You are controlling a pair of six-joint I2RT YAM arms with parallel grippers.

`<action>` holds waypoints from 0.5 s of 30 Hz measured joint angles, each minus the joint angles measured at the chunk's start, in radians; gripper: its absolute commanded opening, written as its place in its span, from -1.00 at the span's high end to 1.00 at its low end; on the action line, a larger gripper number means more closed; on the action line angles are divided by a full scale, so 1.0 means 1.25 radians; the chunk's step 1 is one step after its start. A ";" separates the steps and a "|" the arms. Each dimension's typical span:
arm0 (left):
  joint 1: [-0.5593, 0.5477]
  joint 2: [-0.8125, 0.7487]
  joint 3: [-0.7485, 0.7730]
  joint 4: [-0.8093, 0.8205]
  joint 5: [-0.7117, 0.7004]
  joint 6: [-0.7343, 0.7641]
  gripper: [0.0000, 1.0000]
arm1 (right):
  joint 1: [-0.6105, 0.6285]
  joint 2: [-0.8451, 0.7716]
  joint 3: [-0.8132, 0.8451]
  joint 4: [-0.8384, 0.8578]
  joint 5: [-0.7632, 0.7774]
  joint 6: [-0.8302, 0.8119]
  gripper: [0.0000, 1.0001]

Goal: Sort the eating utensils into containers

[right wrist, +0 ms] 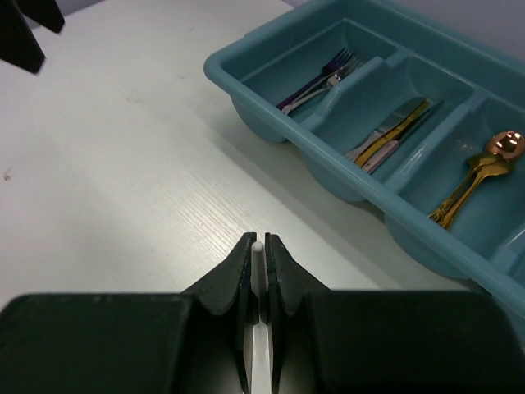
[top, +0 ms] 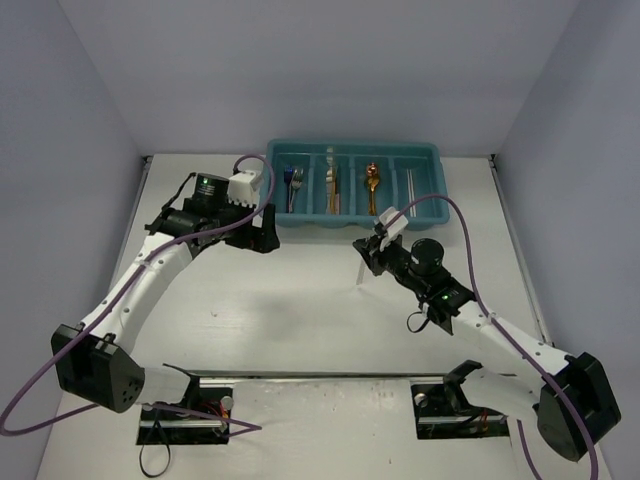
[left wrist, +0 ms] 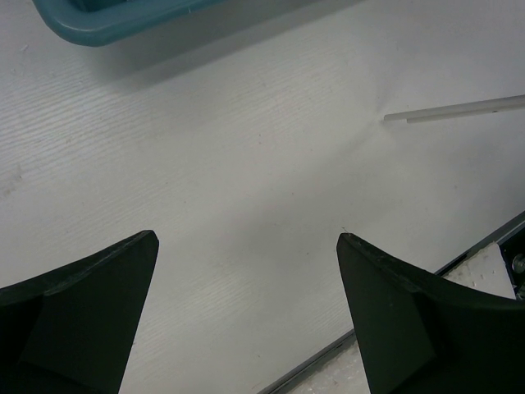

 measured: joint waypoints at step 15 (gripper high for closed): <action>0.000 0.032 0.003 0.000 -0.003 -0.003 -0.81 | 0.001 0.031 -0.087 0.080 -0.013 0.001 0.96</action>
